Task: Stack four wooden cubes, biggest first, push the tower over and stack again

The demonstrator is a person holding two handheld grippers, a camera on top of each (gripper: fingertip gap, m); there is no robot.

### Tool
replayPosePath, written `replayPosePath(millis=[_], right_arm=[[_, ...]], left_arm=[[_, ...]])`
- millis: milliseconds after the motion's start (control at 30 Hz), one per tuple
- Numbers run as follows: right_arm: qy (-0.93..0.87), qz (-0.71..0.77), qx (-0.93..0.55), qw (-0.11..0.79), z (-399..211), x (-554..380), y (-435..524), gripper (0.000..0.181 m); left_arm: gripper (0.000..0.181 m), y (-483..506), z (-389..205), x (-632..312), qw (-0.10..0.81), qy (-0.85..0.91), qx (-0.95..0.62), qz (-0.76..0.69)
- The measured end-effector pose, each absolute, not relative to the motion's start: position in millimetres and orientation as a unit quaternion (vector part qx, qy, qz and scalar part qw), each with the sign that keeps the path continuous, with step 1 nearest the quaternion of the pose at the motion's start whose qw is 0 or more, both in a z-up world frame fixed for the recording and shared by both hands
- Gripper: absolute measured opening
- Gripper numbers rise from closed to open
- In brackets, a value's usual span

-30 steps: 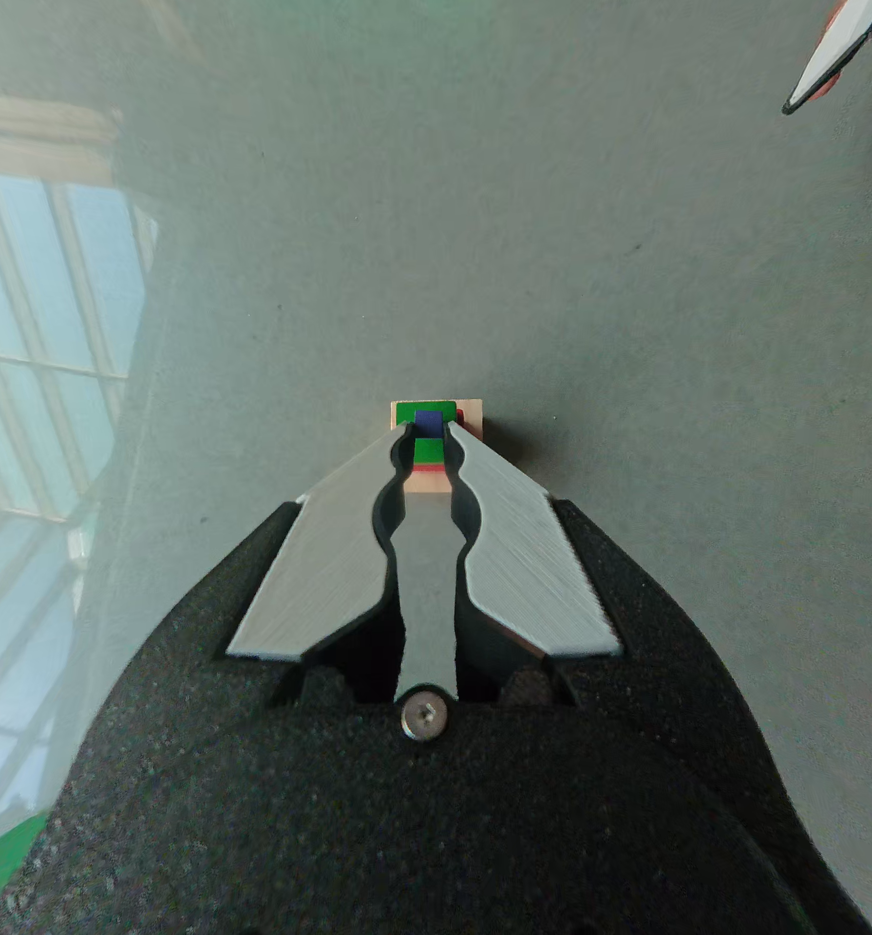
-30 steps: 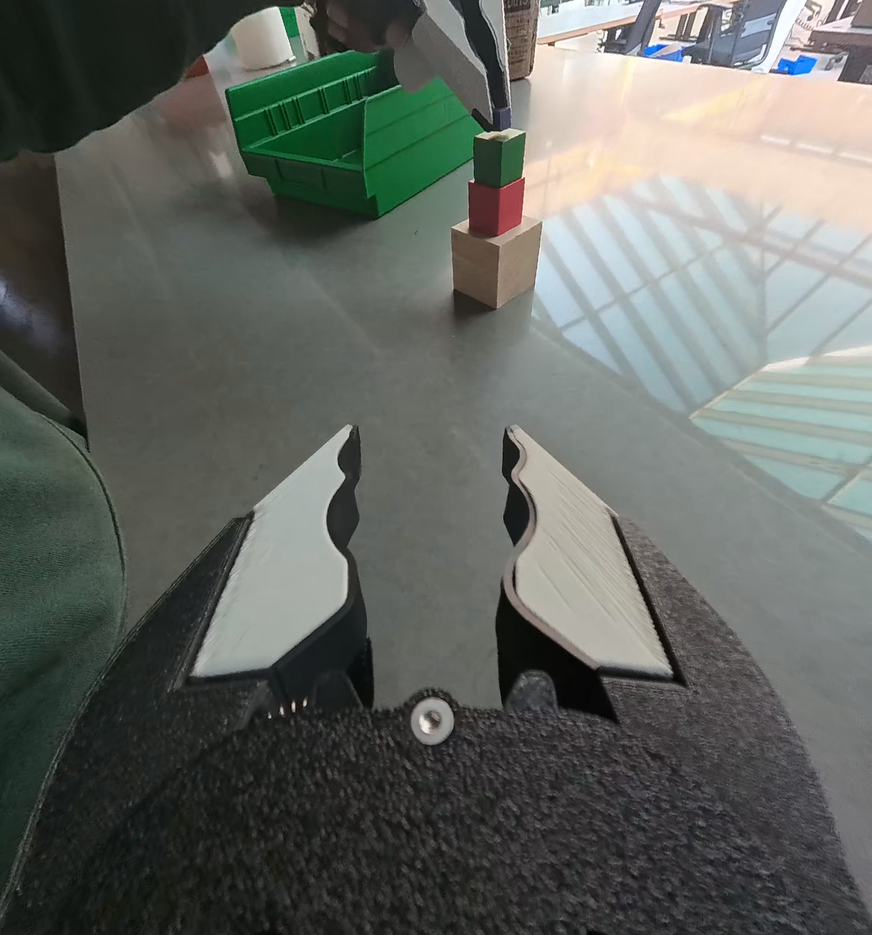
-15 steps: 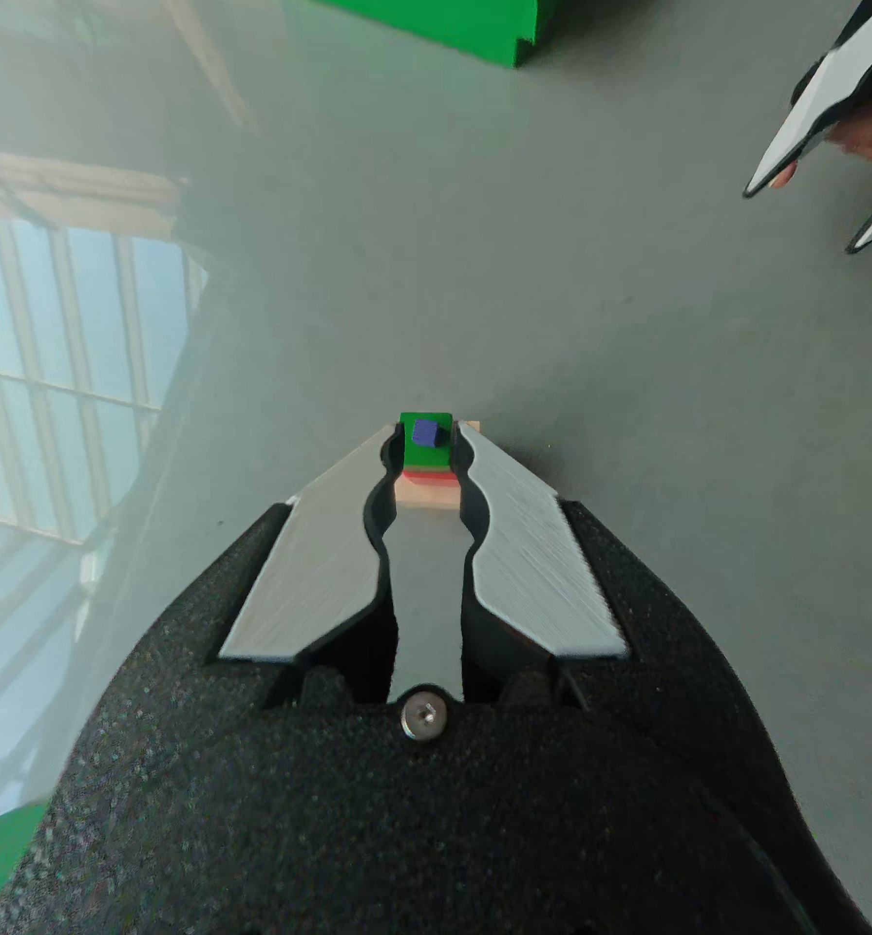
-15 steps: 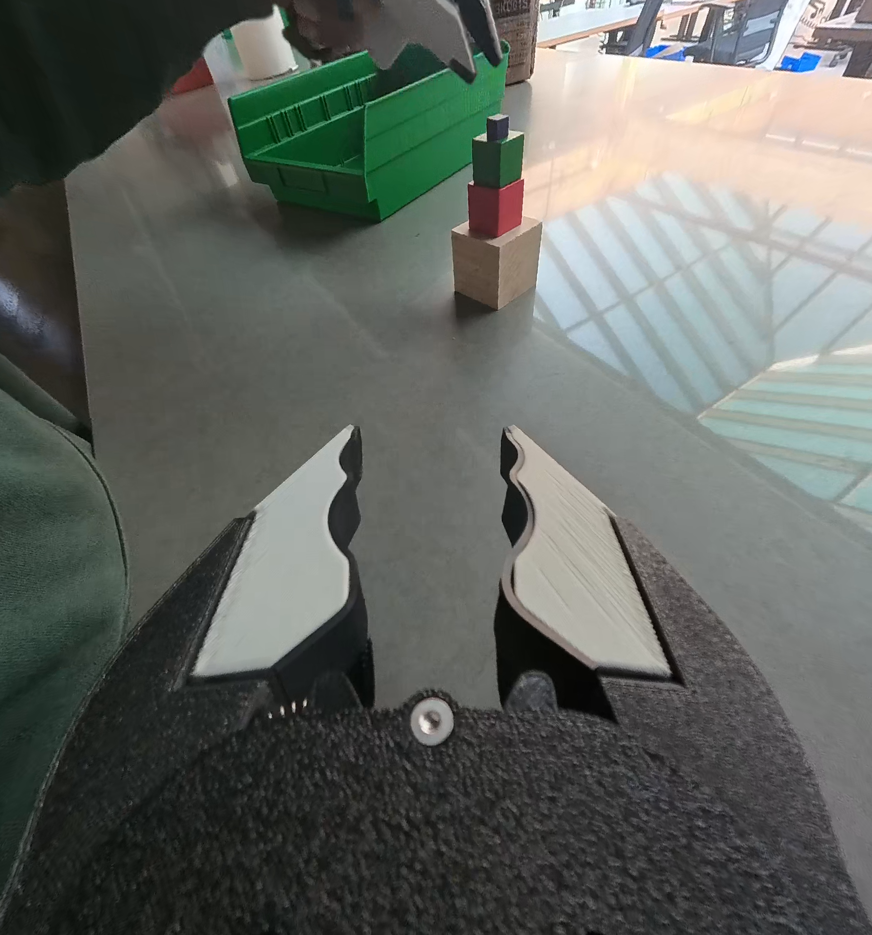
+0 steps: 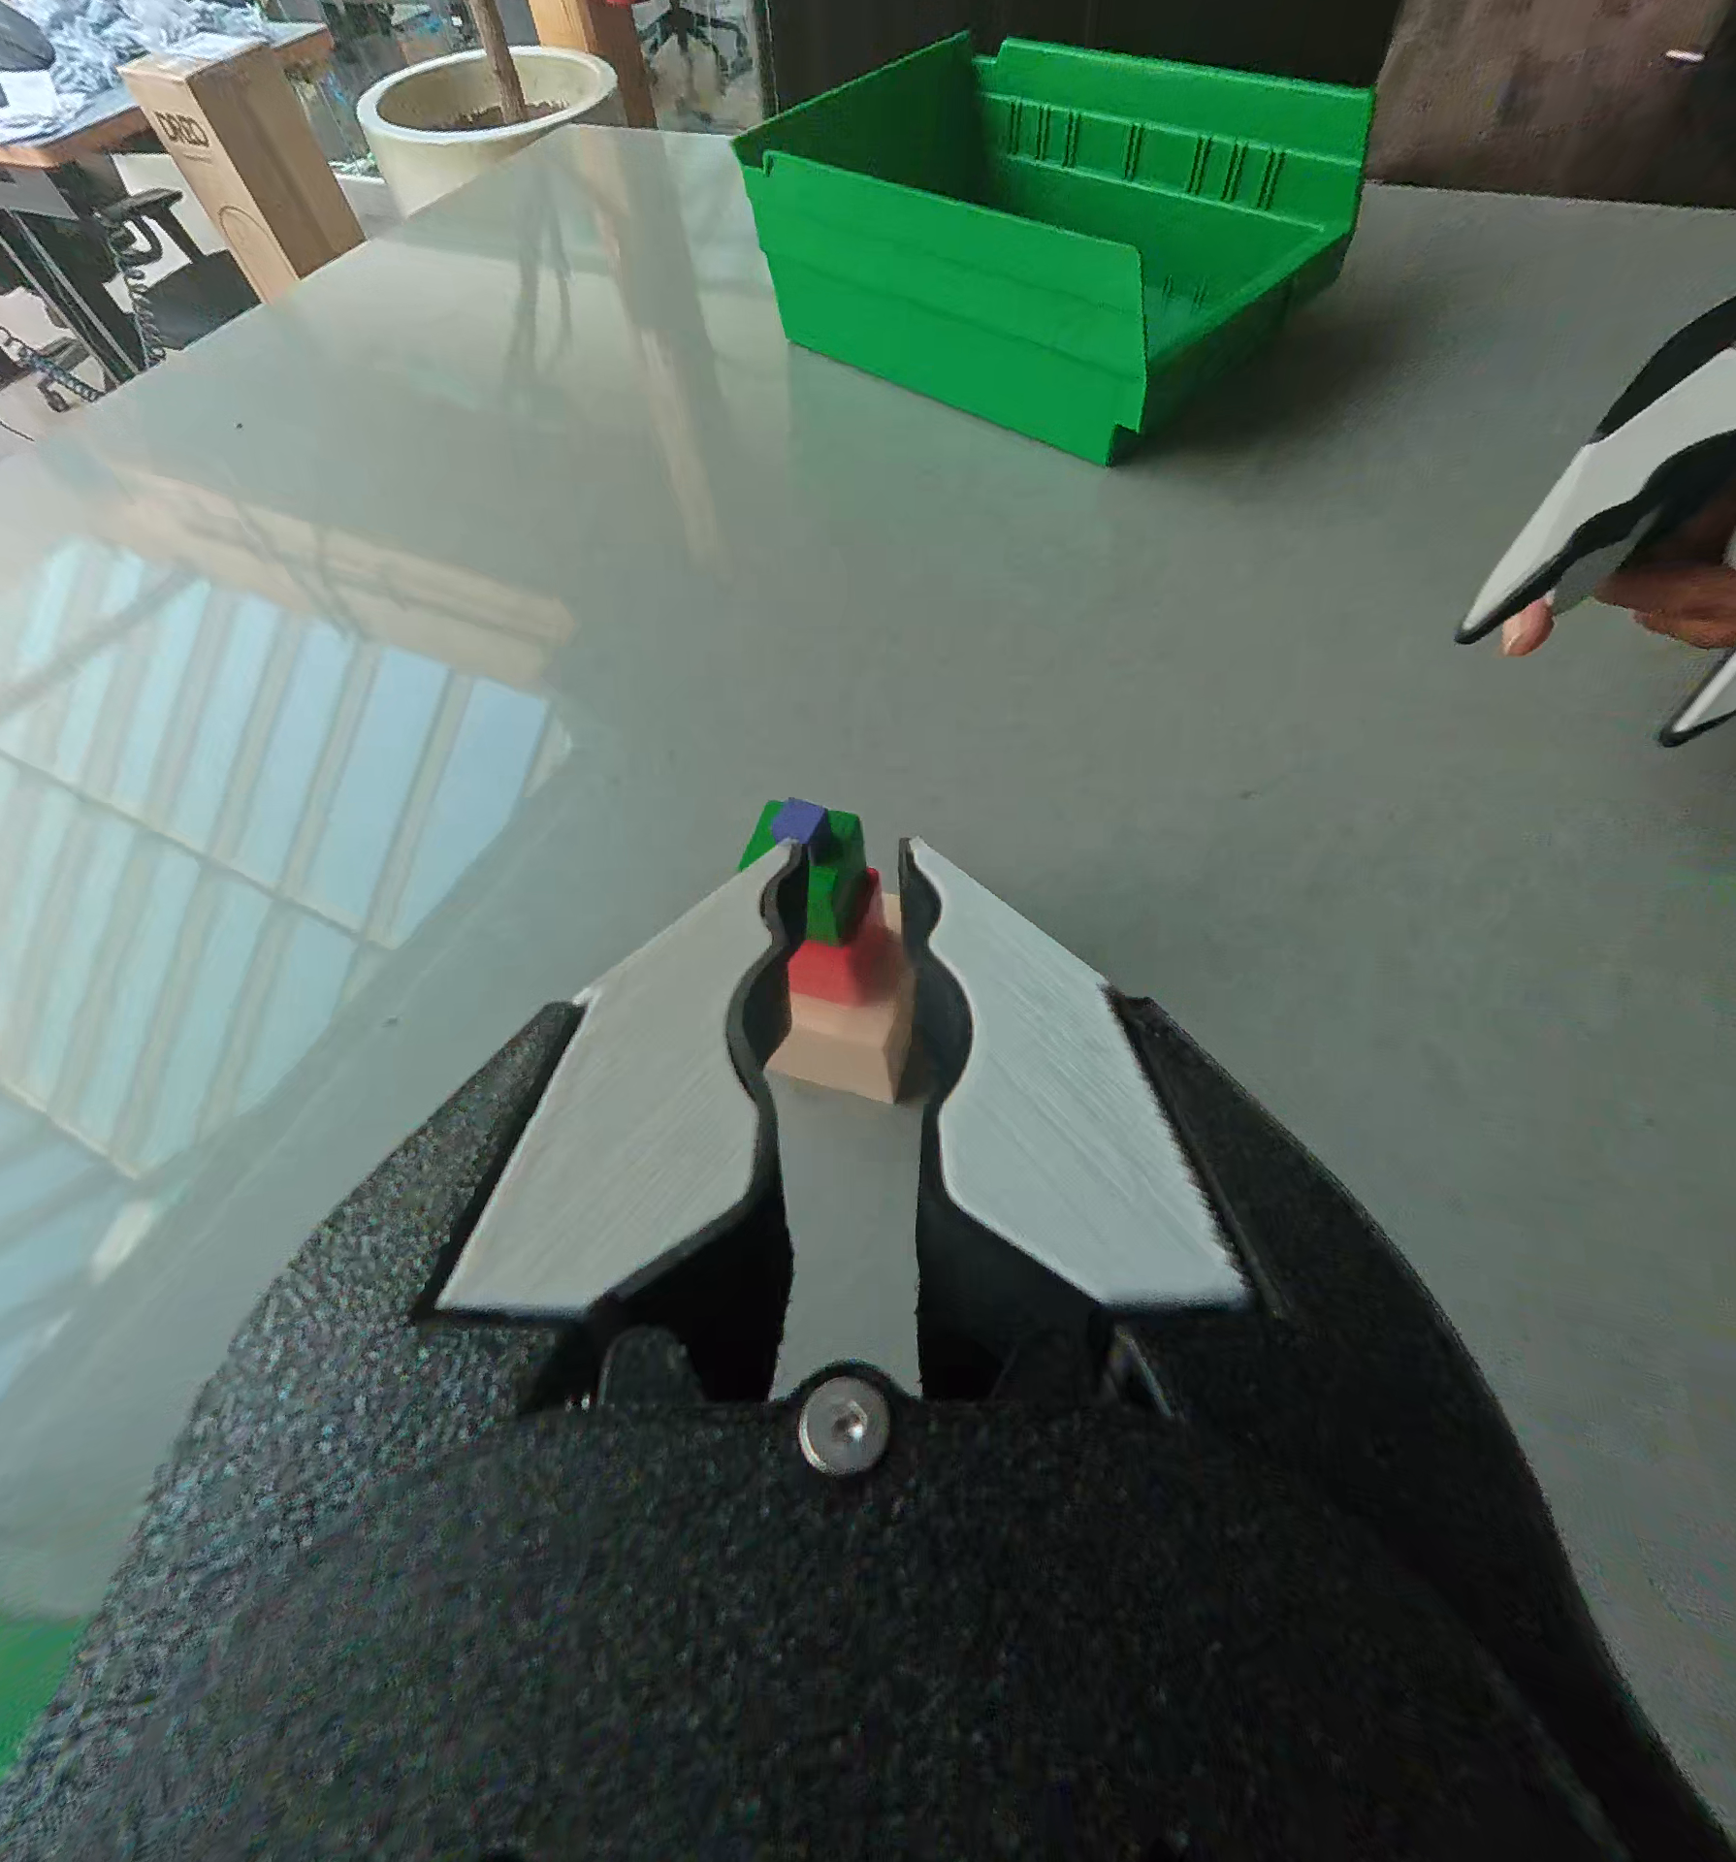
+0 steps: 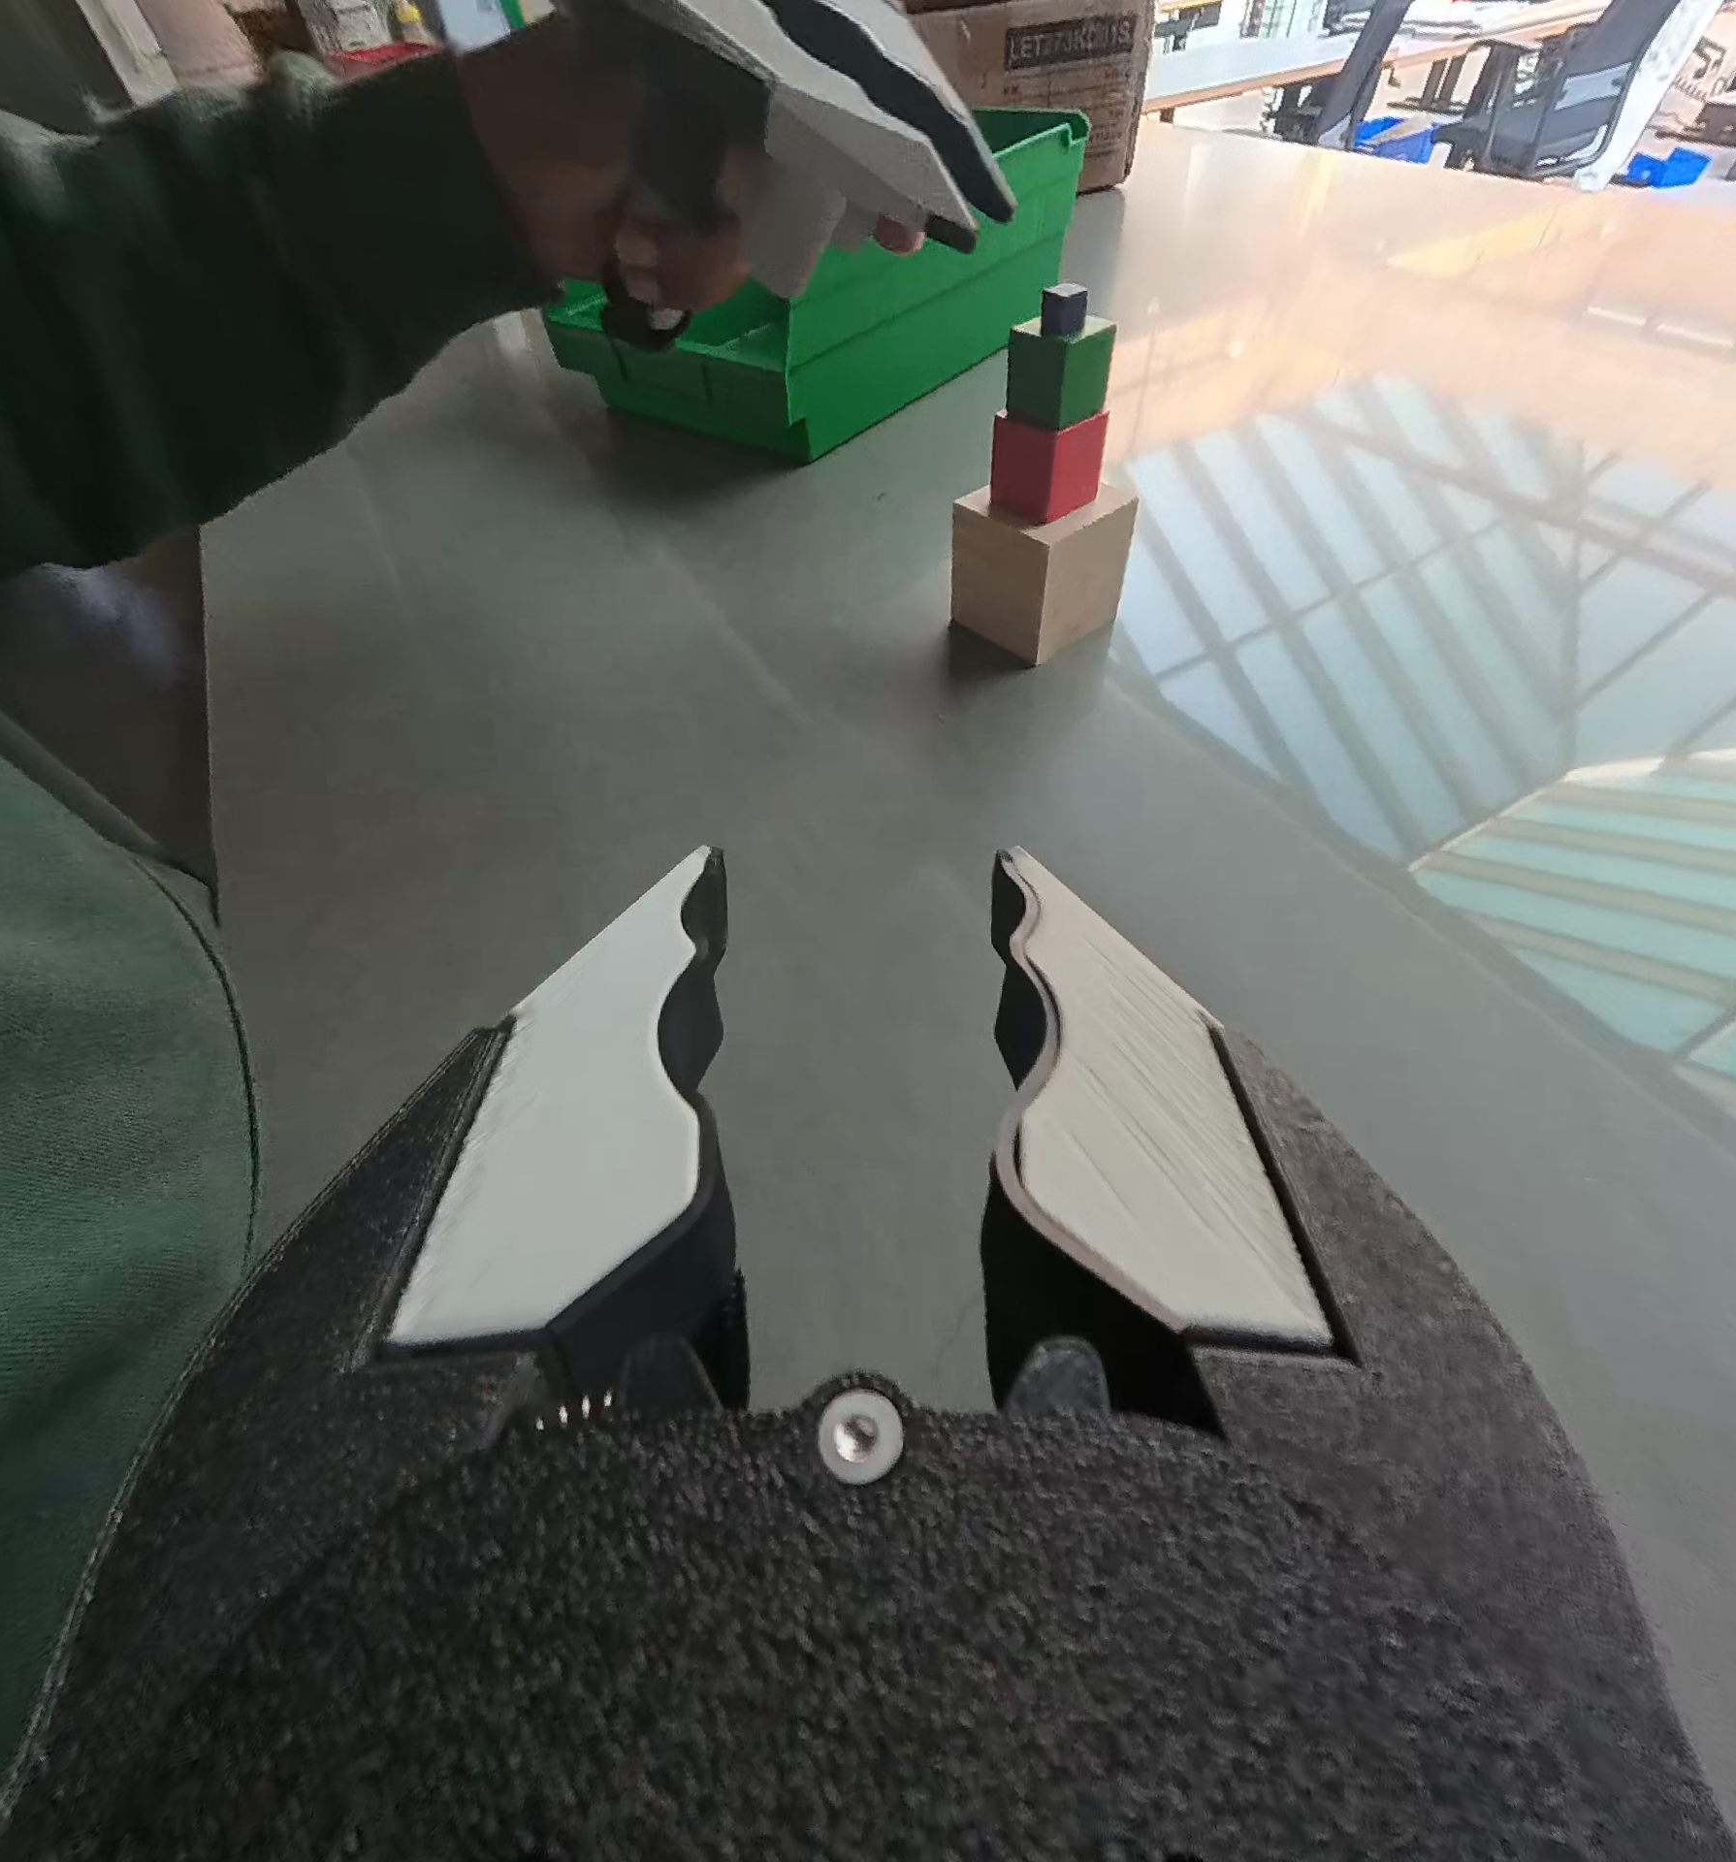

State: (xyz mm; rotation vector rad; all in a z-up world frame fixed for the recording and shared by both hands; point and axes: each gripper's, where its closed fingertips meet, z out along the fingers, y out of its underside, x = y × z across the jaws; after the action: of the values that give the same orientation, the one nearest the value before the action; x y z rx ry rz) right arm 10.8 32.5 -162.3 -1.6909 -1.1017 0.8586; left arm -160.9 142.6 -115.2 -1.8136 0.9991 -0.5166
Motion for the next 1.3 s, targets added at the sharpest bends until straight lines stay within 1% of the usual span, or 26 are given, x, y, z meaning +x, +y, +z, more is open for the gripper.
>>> replayPosePath(millis=[200, 500, 1300], right_arm=[[-0.451, 0.345, -0.686, 0.455, -163, 13, 32, 0.053], [-0.444, 0.345, -0.690, 0.456, -165, 16, 32, 0.052], [-0.438, 0.348, -0.695, 0.450, -173, 14, 35, 0.051]], left_arm=[[0.017, 164, -125, -158, 0.457, 0.436, -0.744, -0.219], [0.016, 165, -136, -153, 0.422, 0.476, -0.739, -0.221], [0.010, 168, -134, -154, 0.426, 0.470, -0.740, -0.224]])
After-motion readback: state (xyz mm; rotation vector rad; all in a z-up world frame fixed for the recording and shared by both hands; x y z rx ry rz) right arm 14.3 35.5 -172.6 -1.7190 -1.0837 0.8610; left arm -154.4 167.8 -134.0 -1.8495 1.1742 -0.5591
